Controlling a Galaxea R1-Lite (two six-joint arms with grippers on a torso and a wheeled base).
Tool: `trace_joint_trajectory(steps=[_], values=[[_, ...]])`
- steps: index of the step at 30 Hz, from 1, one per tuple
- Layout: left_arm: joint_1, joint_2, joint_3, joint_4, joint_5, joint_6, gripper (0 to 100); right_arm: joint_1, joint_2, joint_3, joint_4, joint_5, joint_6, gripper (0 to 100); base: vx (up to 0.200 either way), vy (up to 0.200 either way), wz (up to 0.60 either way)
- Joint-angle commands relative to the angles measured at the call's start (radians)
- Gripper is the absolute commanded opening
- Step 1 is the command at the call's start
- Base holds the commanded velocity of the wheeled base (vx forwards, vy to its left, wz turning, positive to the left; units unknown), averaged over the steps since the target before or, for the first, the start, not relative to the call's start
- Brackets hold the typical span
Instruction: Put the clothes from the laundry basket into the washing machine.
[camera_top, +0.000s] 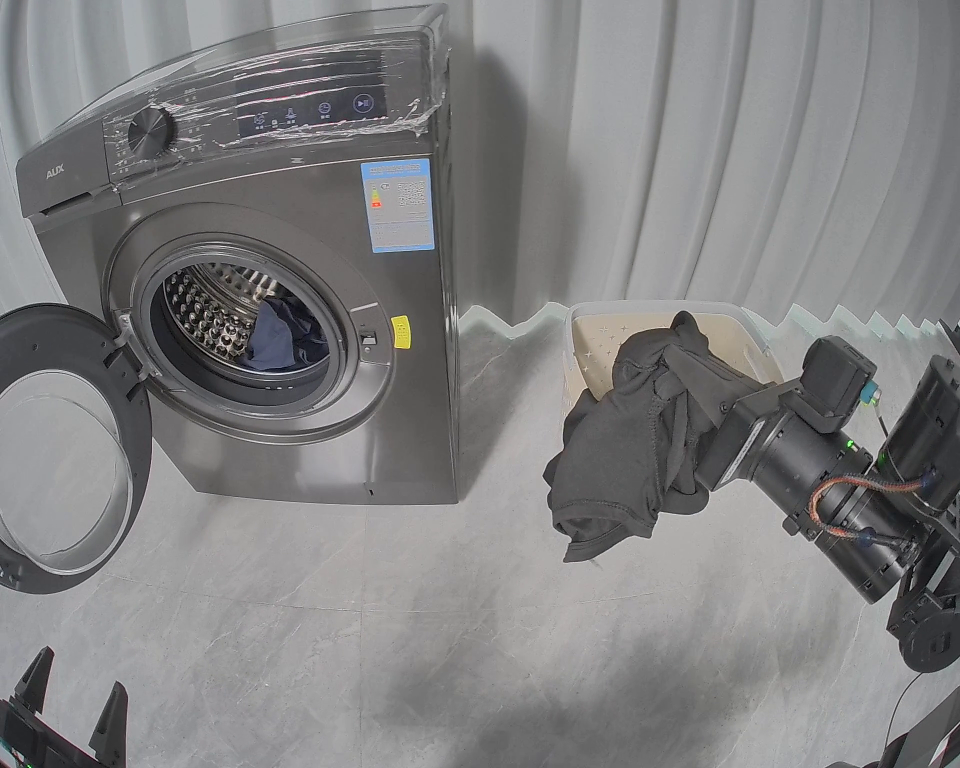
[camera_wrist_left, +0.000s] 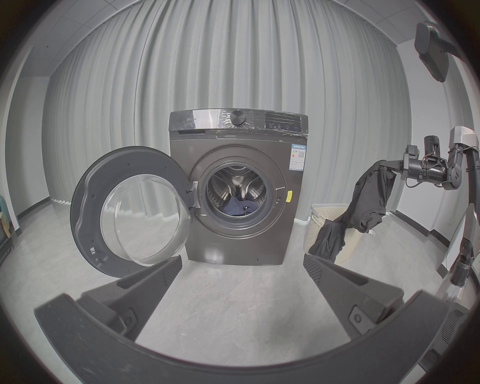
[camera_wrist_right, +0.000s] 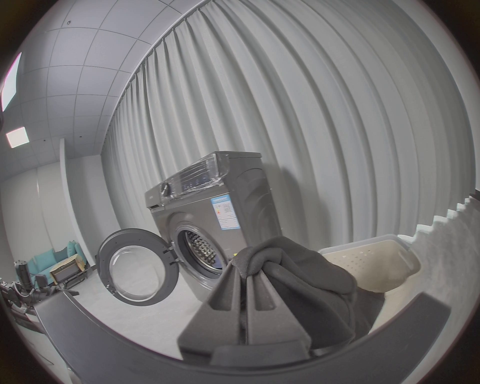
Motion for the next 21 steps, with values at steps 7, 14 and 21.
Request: trace_joint_trajectory(steps=[7,14,21], values=[[0.000,-0.015,0.015,0.000,0.000,0.000,100,0.018,0.006,0.008,-0.017,0.019,-0.002,0,0.000,0.200,0.00],[0.000,-0.015,0.015,0.000,0.000,0.000,100,0.023,0.006,0.006,-0.017,0.021,-0.004,0,0.000,0.200,0.00],[0.000,-0.015,0.015,0.000,0.002,0.000,100,0.021,0.009,0.000,-0.017,0.021,-0.002,0,0.000,0.143,0.00]])
